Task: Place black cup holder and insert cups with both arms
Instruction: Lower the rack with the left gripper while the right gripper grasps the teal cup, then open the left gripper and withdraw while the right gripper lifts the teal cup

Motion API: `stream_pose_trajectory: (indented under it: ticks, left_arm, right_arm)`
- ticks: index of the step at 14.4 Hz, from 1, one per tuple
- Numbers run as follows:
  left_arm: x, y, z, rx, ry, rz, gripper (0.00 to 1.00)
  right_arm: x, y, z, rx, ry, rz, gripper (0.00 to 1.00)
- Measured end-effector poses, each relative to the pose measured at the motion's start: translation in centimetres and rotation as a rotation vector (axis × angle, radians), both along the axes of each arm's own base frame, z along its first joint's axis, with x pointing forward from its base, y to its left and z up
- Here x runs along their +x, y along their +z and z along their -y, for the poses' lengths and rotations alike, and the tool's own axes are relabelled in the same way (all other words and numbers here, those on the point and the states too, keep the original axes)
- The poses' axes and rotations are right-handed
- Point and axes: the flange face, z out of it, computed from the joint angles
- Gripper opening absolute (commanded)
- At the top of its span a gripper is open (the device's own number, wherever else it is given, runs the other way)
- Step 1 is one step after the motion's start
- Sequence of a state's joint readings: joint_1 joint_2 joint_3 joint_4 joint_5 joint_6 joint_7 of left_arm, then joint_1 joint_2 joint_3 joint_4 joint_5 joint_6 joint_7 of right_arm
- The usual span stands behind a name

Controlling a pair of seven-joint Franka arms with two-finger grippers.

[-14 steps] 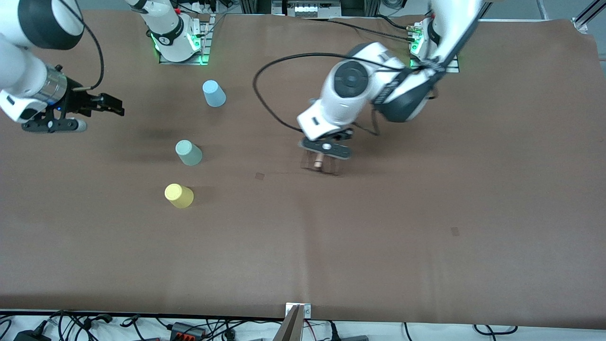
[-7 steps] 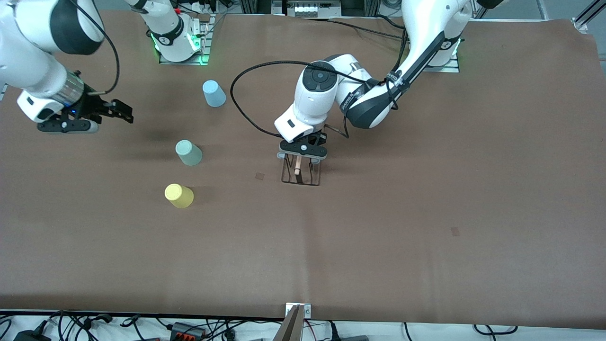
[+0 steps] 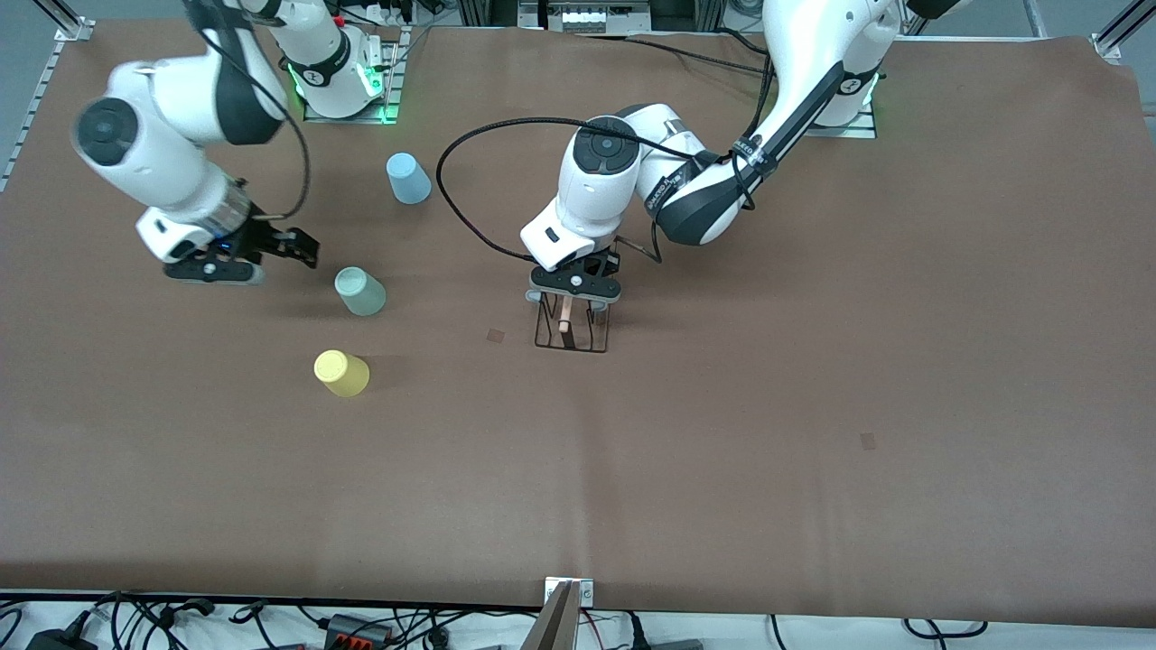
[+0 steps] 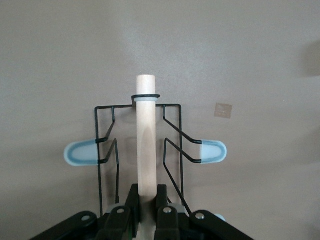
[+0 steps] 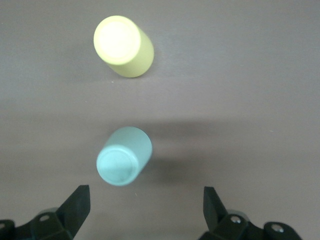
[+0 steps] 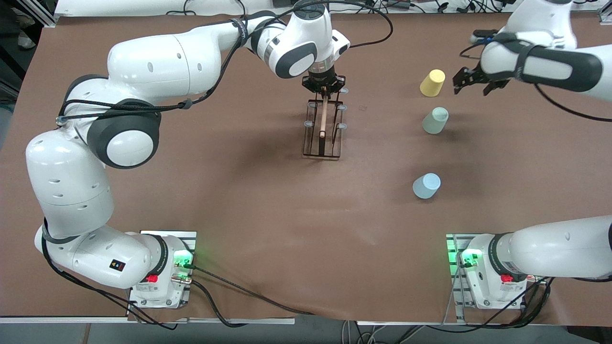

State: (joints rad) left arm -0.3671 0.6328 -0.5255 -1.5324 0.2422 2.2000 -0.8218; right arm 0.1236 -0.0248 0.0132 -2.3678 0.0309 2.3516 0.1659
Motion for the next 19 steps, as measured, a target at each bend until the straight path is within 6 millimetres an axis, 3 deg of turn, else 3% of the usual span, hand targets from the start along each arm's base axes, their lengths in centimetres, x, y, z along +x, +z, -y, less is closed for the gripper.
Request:
stream_pose_trajectory:
  ticks: [1, 2, 7, 10, 12, 15, 17, 19]
  left_arm:
    - [0.0, 0.0, 0.0, 0.000, 0.000, 0.000, 0.86]
    - [0.1, 0.1, 0.0, -0.001, 0.001, 0.002, 1.00]
    - [1.4, 1.8, -0.5, 0.013, -0.011, 0.066, 1.00]
    - [3.0, 5.1, -3.9, 0.106, -0.054, 0.060, 1.00]
    - [4.7, 8.5, -8.5, 0.186, -0.121, 0.047, 1.00]
    - [7.2, 12.4, -18.0, 0.308, -0.174, -0.039, 1.00]
    - [8.5, 13.0, -24.6, 0.363, -0.204, -0.143, 1.00]
    - [9.8, 12.4, -31.8, 0.378, -0.228, -0.265, 1.00]
  right_arm:
    - [-0.3, -1.4, -0.7, 0.001, -0.004, 0.012, 1.00]
    - [-0.5, -2.6, -1.3, 0.003, -0.005, 0.024, 1.00]
    - [-2.1, -8.0, -2.0, 0.007, 0.005, 0.073, 1.00]
    - [-2.7, -9.6, -2.6, 0.007, 0.018, 0.074, 1.00]
    - [-2.8, -9.8, -3.1, 0.008, 0.027, 0.078, 1.00]
    - [-3.1, -10.8, -3.9, 0.012, 0.020, 0.087, 1.00]
    - [-3.1, -11.6, -4.1, 0.012, 0.021, 0.088, 1.00]
    - [-3.1, -11.7, -4.1, 0.012, 0.019, 0.089, 1.00]
